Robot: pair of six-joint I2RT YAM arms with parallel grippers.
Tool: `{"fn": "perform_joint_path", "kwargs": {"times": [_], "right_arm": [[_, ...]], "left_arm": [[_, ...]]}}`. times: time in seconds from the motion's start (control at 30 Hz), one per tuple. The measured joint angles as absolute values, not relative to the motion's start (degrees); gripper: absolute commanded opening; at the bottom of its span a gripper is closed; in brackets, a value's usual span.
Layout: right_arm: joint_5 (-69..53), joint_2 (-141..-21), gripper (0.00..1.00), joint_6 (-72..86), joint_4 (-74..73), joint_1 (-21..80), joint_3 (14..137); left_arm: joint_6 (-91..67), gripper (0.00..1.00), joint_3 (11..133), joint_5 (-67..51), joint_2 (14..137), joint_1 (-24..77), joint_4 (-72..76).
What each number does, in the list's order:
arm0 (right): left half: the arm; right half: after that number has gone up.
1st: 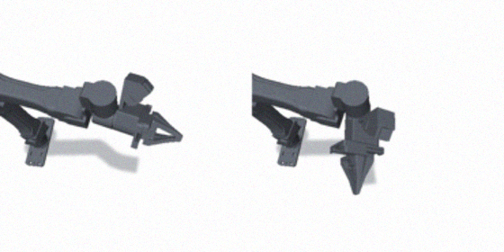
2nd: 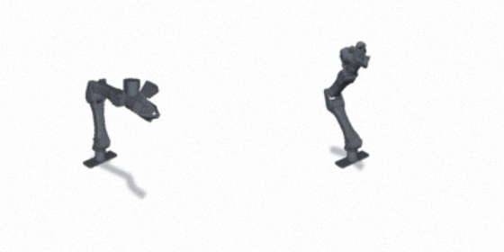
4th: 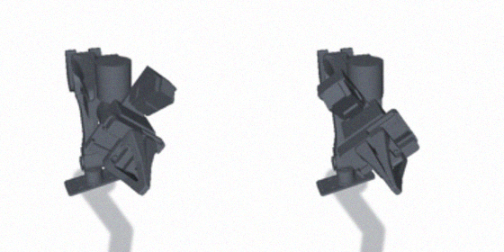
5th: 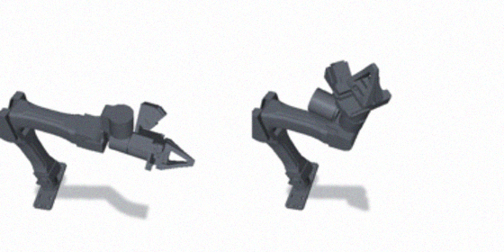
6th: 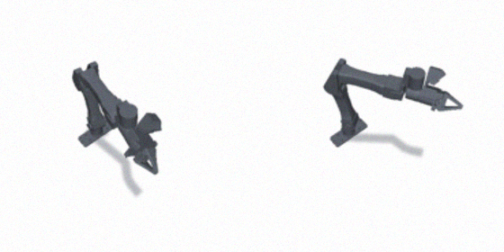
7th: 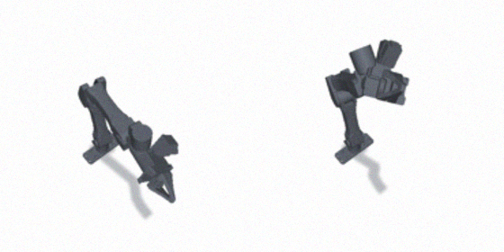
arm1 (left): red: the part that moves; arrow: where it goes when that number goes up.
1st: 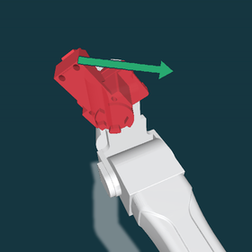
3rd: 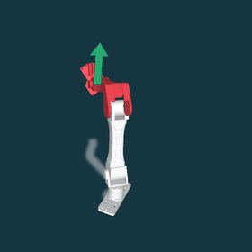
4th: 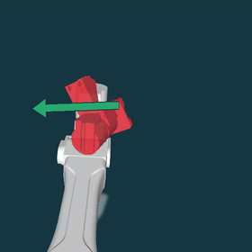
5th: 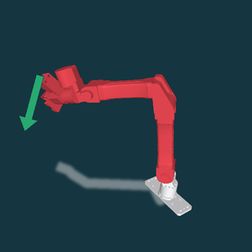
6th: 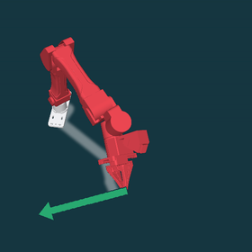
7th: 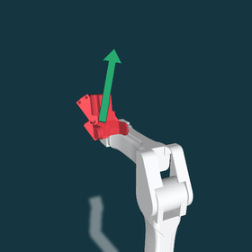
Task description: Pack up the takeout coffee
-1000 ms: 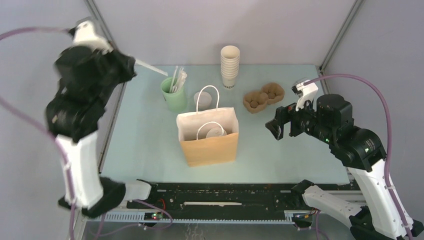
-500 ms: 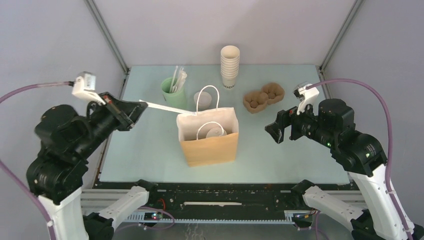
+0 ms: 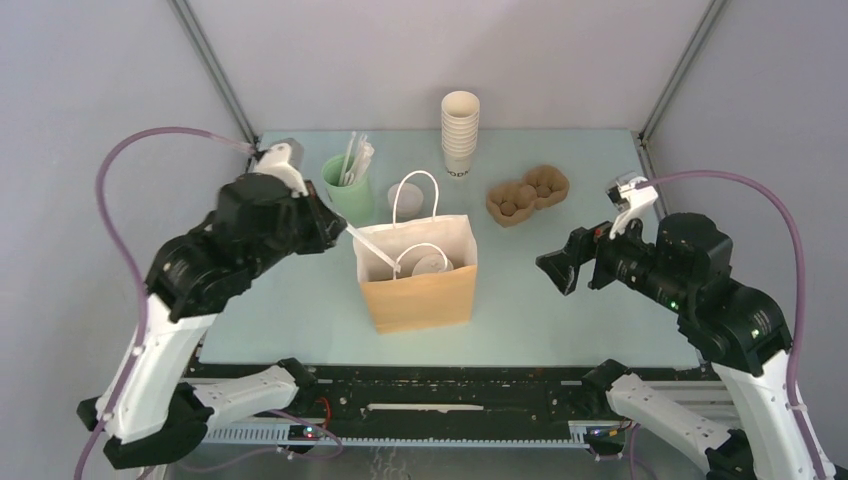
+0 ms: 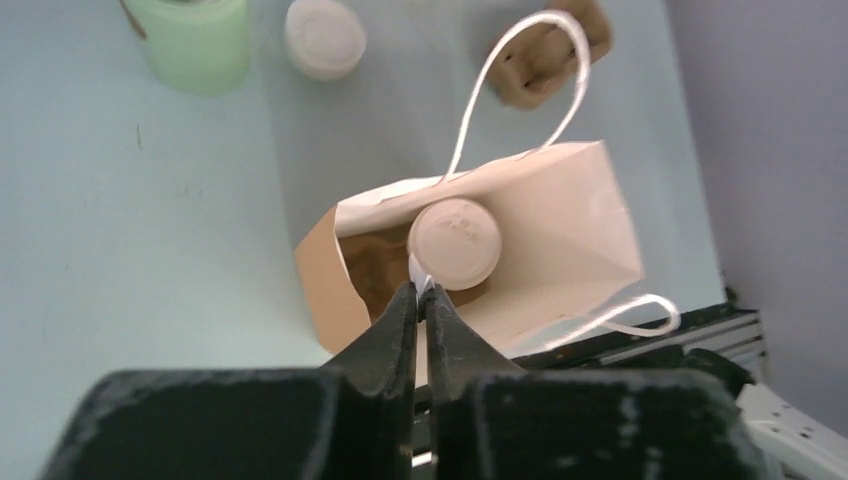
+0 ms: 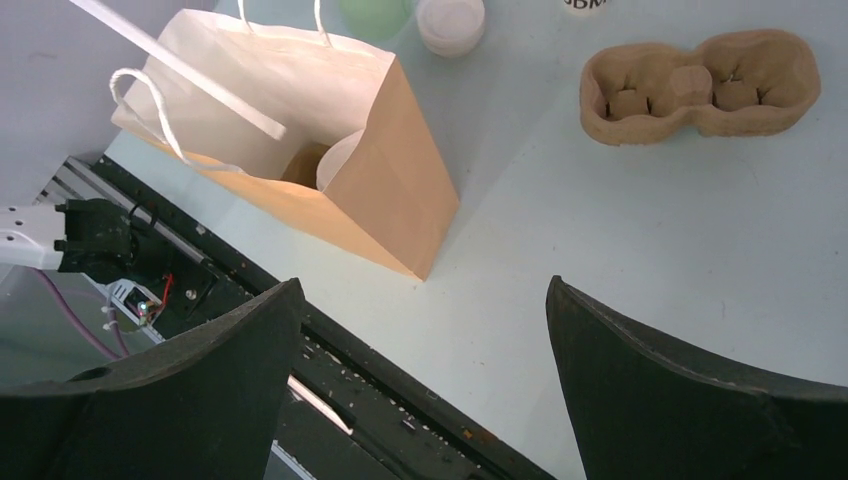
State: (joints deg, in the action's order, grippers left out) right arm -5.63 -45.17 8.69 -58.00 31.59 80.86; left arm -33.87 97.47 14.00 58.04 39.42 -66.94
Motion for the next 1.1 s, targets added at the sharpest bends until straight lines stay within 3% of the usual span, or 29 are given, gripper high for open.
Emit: {"fn": "perform_joint_path", "kwargs": {"times": [0.13, 0.27, 0.43, 0.73, 1.1], "right_arm": [[-5.6, -43.4, 1.0, 8.9, -58.1, 31.6, 81.0], [-4.9, -42.3, 1.0, 9.5, -58.7, 31.6, 82.1], [-3.8, -41.2, 1.0, 10.5, -59.0, 31.6, 85.2], [0.6, -41.0, 1.0, 10.3, -61.1, 31.6, 98.9], [5.4, -41.0, 1.0, 10.9, -62.1, 31.6, 105.5]], "left_arm": [[-35.3, 0.4, 92.2, 15.9, 59.2, 40.6, -67.1], [-35.6, 0.54, 91.7, 15.9, 59.6, 40.7, -67.0], [-35.0, 0.61, 96.6, 15.5, 60.2, 40.7, -68.4], [-34.0, 0.72, 117.0, 13.8, 61.6, 40.8, -68.6], [-34.6, 0.81, 117.5, 13.3, 53.4, 40.8, -60.6]]}}
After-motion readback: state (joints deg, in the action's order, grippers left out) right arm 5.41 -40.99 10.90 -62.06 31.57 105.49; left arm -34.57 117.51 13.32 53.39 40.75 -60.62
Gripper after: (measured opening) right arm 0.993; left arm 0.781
